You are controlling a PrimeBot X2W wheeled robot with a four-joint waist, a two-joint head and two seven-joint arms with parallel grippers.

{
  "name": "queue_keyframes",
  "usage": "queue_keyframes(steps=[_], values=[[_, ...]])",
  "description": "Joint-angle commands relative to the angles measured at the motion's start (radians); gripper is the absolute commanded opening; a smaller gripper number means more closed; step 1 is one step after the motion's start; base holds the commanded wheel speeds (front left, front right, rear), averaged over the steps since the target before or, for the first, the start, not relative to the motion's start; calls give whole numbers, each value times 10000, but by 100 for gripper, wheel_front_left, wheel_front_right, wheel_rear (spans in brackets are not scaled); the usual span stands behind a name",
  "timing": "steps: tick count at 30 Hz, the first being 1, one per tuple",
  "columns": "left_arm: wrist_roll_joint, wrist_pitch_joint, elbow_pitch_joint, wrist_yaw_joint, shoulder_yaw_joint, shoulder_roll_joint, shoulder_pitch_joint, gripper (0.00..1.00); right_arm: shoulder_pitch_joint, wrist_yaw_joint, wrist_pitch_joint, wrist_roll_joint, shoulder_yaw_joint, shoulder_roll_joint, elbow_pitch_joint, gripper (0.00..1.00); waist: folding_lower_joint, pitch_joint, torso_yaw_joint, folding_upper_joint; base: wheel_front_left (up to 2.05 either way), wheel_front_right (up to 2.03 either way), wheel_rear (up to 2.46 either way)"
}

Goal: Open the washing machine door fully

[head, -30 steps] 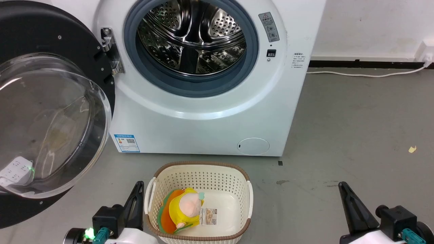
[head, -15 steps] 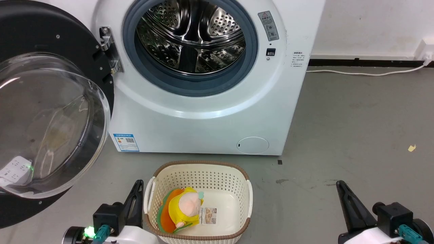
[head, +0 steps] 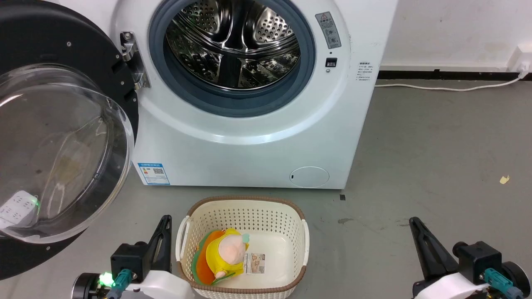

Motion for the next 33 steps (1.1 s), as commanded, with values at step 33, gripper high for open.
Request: queue_keyframes(steps=[33], values=[[448, 756, -486, 118, 254, -59, -211, 0, -517, 10, 720, -340, 158, 40, -170, 0, -1, 108, -61, -1, 0, 0, 0]])
